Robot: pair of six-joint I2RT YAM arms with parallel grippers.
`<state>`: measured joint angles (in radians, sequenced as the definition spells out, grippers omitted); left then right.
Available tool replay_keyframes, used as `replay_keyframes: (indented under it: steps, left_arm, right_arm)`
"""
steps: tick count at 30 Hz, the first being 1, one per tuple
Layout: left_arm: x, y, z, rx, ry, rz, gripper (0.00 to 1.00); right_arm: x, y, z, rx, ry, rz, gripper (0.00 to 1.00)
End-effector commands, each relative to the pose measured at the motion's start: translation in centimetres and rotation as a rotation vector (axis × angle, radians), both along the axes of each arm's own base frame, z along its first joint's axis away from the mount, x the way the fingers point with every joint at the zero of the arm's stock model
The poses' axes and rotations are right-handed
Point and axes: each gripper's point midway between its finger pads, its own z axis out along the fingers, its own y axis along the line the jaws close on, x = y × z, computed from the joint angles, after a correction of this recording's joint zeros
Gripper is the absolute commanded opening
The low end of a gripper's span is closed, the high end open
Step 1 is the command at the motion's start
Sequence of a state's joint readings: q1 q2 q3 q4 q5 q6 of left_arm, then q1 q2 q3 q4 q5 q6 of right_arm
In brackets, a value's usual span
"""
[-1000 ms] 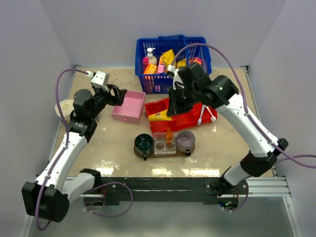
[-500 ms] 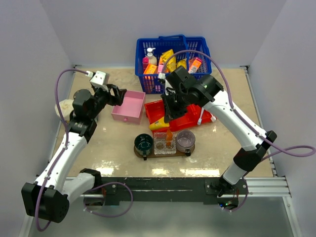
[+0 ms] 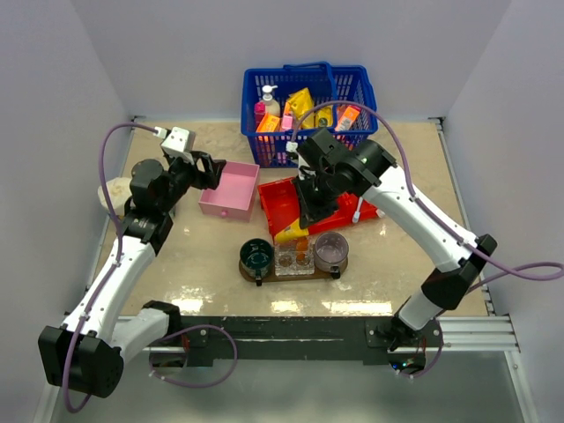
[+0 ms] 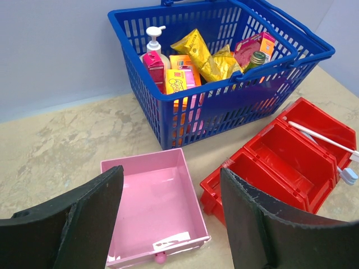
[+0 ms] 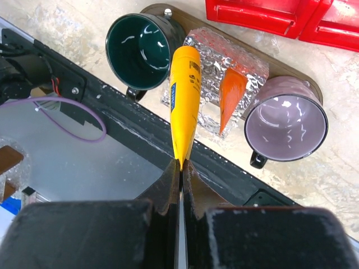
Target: Prepare toiletry sets of a toothbrush and toothpaste on the tray
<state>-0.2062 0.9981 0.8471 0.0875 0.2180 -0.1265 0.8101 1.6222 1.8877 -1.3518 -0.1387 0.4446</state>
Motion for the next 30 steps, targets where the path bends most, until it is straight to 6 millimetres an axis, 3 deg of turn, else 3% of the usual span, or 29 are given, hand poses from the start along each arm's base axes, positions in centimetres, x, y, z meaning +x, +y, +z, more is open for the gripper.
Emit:
replay_keyframes:
  steps: [1, 17, 30]
  left_arm:
    - [0.0, -0.1, 3.2, -0.003, -0.085, -0.006, 0.74]
    - [0.0, -0.2, 3.2, -0.005, -0.086, -0.01, 0.74]
    - [0.0, -0.1, 3.3, -0.001, -0.089, -0.004, 0.74]
  right_arm:
    - [-1.1, -1.7, 0.9, -0.01, -0.012, -0.024, 0.0]
    - [-1.4, -2.2, -0.5, -0.048, 0.014, -0.027, 0.0]
    - [-0.7, -1.3, -1.5, -0.076, 0.032, -0.002, 0.0]
